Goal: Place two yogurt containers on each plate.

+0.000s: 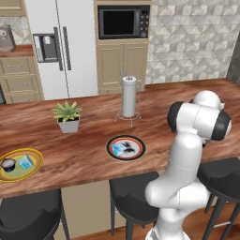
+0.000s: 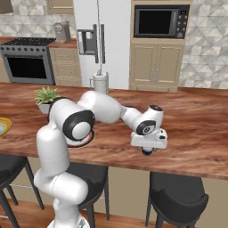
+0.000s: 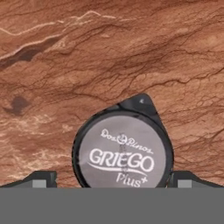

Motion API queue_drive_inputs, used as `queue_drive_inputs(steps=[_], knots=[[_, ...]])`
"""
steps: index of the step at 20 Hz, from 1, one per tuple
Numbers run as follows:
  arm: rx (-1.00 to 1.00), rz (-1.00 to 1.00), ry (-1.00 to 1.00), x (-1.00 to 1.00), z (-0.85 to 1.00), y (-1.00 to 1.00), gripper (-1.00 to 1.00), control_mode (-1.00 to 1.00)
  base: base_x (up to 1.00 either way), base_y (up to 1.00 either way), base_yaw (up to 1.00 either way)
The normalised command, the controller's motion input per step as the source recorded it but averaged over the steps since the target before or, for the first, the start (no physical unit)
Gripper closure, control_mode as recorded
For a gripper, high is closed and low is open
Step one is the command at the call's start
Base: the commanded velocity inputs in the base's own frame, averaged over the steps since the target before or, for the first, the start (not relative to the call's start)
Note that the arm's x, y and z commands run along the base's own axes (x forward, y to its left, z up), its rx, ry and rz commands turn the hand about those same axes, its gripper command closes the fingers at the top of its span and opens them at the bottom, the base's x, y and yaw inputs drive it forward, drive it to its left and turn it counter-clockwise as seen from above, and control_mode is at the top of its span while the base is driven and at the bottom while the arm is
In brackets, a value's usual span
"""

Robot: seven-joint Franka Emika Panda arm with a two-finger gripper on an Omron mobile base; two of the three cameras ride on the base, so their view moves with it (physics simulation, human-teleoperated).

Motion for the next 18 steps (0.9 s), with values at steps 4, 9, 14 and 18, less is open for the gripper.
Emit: queue_drive_inputs(steps=[4,9,14,18], knots=[[0.00,0.00,0.00,0.00,0.00,0.01,-1.00,-1.00,0.00,0.00,0.00],[0.00,0.00,0.00,0.08,-0.08,0.00,-1.00,-1.00,0.00,0.00,0.00],[0.00,0.00,0.00,0.09,-0.19,0.00,-1.00,-1.00,0.00,0.00,0.00],[0.00,0.00,0.00,0.00,-0.20,0.00,-1.00,-1.00,0.00,0.00,0.00]])
